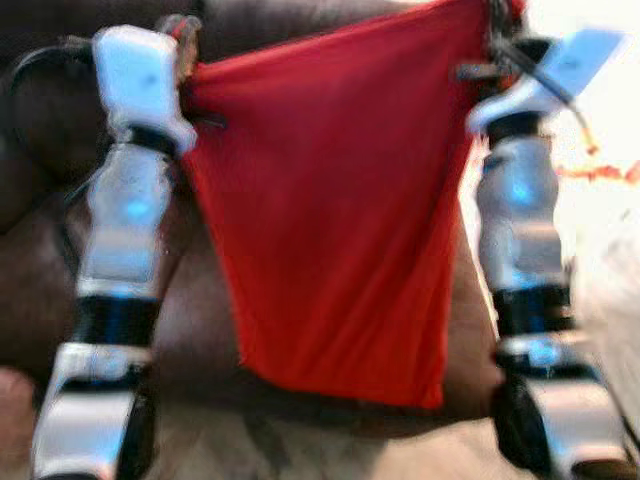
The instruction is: Move the pillow to the sofa from floor
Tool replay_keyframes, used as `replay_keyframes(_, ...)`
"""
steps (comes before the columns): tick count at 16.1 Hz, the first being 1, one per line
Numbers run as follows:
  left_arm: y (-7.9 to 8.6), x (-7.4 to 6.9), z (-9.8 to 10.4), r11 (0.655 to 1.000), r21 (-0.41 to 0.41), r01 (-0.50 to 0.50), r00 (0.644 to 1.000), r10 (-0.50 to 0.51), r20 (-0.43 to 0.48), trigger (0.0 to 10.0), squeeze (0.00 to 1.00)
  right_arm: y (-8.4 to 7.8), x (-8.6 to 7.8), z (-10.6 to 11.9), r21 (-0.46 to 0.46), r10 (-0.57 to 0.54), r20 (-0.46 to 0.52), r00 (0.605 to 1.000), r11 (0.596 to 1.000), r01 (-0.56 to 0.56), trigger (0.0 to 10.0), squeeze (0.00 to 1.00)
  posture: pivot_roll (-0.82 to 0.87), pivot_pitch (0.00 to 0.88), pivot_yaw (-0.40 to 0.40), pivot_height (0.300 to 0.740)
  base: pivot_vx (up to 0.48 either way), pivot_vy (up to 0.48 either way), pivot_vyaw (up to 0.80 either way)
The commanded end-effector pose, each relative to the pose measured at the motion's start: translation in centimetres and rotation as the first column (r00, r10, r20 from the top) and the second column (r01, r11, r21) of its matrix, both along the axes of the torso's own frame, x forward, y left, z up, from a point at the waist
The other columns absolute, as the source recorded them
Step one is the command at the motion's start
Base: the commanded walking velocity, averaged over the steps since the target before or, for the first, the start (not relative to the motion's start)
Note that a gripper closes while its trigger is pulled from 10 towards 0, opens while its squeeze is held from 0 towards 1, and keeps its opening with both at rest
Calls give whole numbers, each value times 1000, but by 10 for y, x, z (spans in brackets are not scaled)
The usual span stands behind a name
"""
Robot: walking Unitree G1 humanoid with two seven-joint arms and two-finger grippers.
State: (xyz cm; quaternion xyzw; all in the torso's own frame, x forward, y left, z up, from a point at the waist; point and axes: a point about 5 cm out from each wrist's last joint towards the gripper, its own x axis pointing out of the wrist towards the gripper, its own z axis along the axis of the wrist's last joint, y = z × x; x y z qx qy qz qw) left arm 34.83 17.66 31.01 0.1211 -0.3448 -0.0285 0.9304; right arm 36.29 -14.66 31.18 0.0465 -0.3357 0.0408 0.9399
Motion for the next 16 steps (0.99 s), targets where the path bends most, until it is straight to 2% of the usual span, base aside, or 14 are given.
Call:
replay_keyframes(1, -8, -5, 13, 1000, 7, 21, 998, -22, 66, 10000, 0, -17, -11, 28, 43, -49, 124, 991, 998, 44, 10000, 0, 103, 0, -65, 740, 292, 0, 0)
replay_keyframes(11, -8, -5, 13, 1000, 7, 21, 998, -22, 65, 10000, 0, -17, -11, 28, 42, -46, 123, 991, 998, 41, 10000, 0, 98, 0, -64, 740, 292, 0, 0)
replay_keyframes(12, -2, 8, -34, 1000, 2, 30, 988, -29, -151, 10000, 0, -20, 1, -30, 21, -55, -91, 994, 998, 57, 10000, 0, 101, 9, -68, 740, 0, 0, 0)
replay_keyframes(14, 4, 14, -46, 998, -61, 4, 969, -19, -247, 10000, 0, -18, 7, -48, -32, -64, -198, 978, 998, 59, 10000, 0, 98, 9, -67, 740, 0, 0, 0)
replay_keyframes(16, 3, 16, -63, 1000, 19, 7, 948, 0, -319, 10000, 0, -18, 8, -60, -17, -51, -237, 970, 999, 48, 10000, 0, 99, 8, -66, 740, 0, 0, 0)
